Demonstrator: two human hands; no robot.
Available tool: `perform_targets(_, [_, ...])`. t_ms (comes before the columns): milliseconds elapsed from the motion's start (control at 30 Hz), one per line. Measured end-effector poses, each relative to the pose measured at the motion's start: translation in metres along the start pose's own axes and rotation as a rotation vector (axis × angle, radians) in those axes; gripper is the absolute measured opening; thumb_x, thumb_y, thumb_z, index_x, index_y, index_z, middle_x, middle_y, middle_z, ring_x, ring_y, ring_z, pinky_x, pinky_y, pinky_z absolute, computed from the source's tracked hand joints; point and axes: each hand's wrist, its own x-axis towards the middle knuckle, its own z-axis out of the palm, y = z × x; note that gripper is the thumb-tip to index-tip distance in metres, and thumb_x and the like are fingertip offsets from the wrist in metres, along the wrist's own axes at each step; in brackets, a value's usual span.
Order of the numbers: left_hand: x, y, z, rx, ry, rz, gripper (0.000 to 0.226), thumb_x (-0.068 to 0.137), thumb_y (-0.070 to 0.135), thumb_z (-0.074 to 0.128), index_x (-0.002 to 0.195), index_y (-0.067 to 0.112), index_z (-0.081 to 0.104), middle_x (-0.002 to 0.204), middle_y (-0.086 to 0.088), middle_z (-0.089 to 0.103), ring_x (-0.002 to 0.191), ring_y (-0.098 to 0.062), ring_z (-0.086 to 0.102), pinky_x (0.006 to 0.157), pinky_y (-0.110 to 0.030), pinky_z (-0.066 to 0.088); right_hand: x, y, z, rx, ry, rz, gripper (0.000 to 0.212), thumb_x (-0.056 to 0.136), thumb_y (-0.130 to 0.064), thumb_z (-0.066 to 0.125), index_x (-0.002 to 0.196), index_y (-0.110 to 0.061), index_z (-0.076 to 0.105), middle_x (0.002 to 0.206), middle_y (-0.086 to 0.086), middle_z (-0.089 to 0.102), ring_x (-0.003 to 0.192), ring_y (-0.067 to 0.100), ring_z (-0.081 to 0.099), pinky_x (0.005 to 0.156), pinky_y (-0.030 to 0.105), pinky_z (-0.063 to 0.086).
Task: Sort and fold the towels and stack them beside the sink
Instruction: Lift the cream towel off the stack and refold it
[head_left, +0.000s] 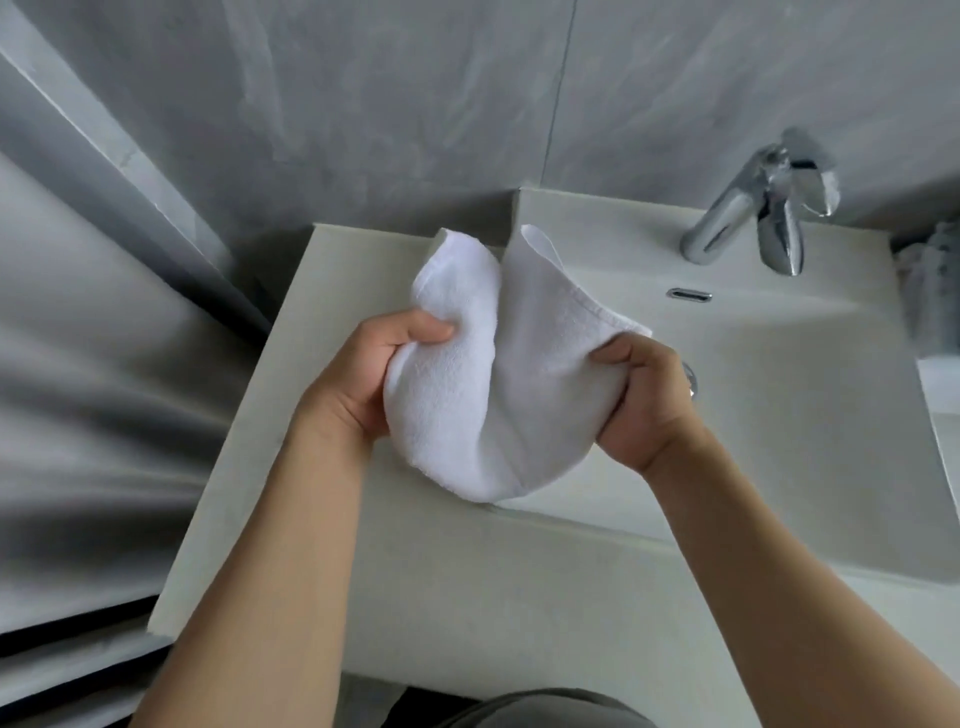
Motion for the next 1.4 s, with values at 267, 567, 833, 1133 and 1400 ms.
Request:
perform_targets(267, [0.03,-0.06,0.11,0.048,-0.245,-0.094,0.057,0.045,0.024,0.085,0.096,0.002,0.072,0.092,-0.015,0.069,0.082,-0.029,0.068,0.076,-0.034,0.056,-0.067,-0.031,-0.126,0.265,-0.084,-0.101,0.046,0.071,-0.017,0.036,0.094,-0.007,0.075,0.097,0.013,0.07,0.094,0.032,0.066,0.092,0.045,0.049])
perform_targets(567, [0.064,-0.121,0.245,0.047,-0.329,-0.03,0.053,0.052,0.029,0.082,0.099,0.006,0.074,0.097,-0.015,0.07,0.087,-0.03,0.068,0.081,-0.036,0.055,-0.123,-0.065,-0.279,0.768,-0.12,-0.324,0.044,0.077,-0.027,0.048,0.108,-0.005,0.069,0.112,0.015,0.066,0.102,0.036,0.066,0.095,0.049,0.05])
perform_targets(833, [0.088,-0.135,0.328,-0.034,-0.341,0.074,0.043,0.077,0.023,0.048,0.113,0.005,0.065,0.105,-0.014,0.069,0.098,-0.031,0.065,0.086,-0.04,0.056,-0.144,-0.104,-0.33,0.729,-0.044,-0.415,0.052,0.09,-0.028,0.05,0.138,-0.009,0.048,0.125,0.018,0.059,0.115,0.038,0.058,0.103,0.049,0.044])
perform_targets(1133, [0.136,-0.145,0.387,-0.206,-0.296,0.187,0.043,0.079,0.022,0.039,0.096,0.014,0.078,0.104,-0.008,0.073,0.1,-0.028,0.07,0.08,-0.041,0.058,-0.143,-0.188,-0.379,0.778,-0.109,-0.589,0.033,0.079,-0.016,0.045,0.101,-0.008,0.068,0.106,0.011,0.067,0.104,0.033,0.062,0.109,0.045,0.036])
perform_targets(1400, [0.215,-0.131,0.478,-0.165,-0.153,0.255,0.037,0.083,0.023,0.045,0.11,0.012,0.069,0.111,-0.009,0.07,0.108,-0.031,0.065,0.089,-0.046,0.054,-0.103,-0.301,-0.45,0.945,-0.179,-0.602,0.05,0.063,-0.011,0.043,0.107,-0.002,0.065,0.112,0.018,0.064,0.103,0.042,0.062,0.096,0.06,0.046])
